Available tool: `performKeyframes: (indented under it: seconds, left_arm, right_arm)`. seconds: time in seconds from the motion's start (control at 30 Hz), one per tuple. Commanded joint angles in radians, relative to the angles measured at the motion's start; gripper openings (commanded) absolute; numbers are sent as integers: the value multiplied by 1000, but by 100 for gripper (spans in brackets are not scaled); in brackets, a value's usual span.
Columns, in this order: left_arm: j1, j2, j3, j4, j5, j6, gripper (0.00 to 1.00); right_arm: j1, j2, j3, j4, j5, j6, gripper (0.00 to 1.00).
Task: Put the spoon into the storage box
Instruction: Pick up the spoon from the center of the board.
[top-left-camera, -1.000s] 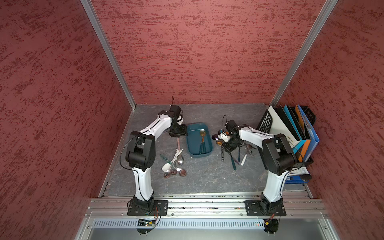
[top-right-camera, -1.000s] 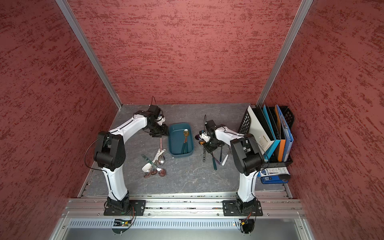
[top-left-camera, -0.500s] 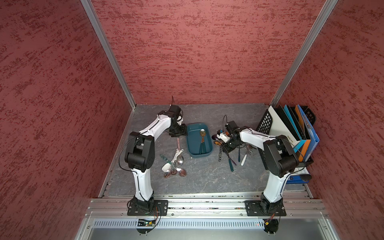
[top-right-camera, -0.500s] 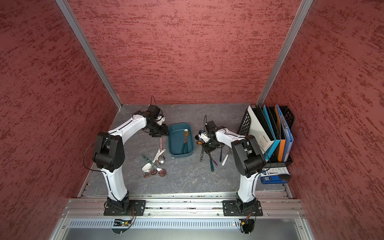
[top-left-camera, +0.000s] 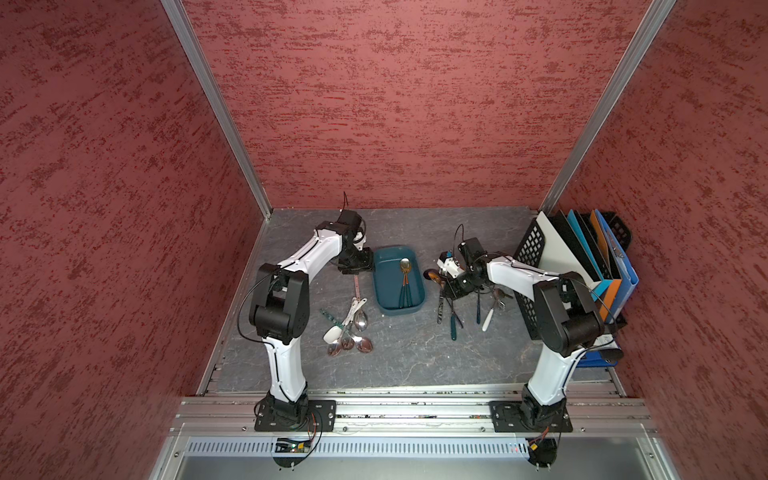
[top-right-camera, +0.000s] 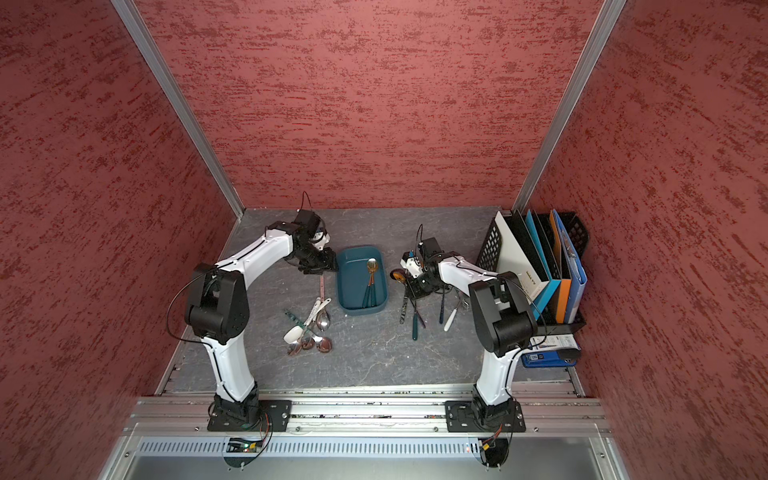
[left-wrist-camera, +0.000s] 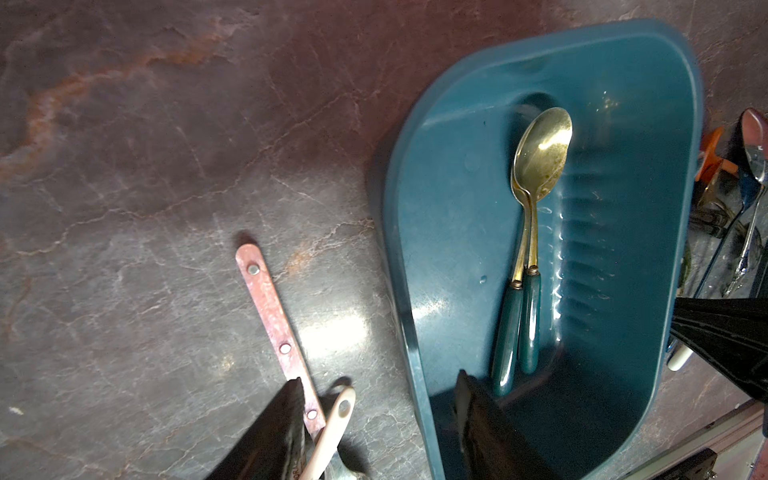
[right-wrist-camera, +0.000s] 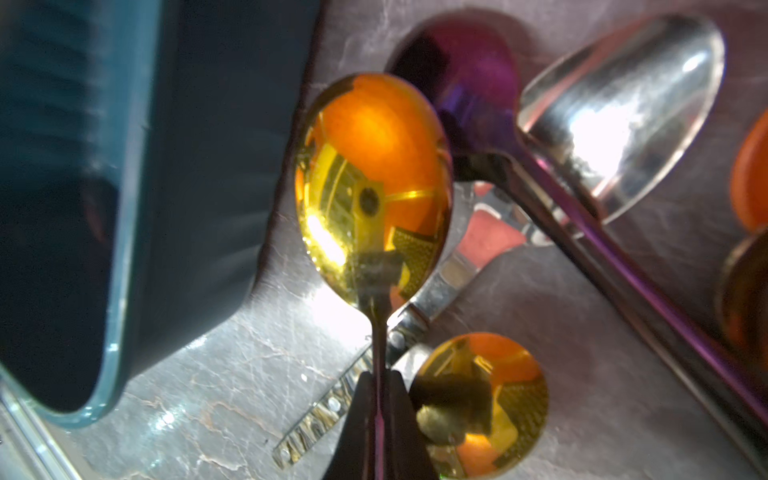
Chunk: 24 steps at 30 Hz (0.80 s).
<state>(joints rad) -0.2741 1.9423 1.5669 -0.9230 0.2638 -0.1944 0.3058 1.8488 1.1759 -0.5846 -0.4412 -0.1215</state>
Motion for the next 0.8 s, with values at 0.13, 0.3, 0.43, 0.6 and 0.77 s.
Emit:
performKeyframes:
  seconds: [0.13, 0.3, 0.43, 0.6, 0.77]
  left_arm:
    - [6, -25, 4, 2, 8, -6, 61]
    - [6, -21, 14, -7, 7, -6, 62]
    - [7, -20, 22, -20, 3, -6, 62]
    - [7, -25, 17, -23, 0, -10, 62]
    - [8, -30, 16, -25, -3, -18, 62]
  right_arm:
    - [-35, -25, -21, 110, -116, 75, 1]
    - [-59, -11, -19, 160, -168, 110, 1]
    - [-72, 11, -3, 194, -202, 141, 1]
    - [-77, 37, 14, 247, -223, 177, 1]
    - [-79, 73, 41, 282, -229, 206, 2]
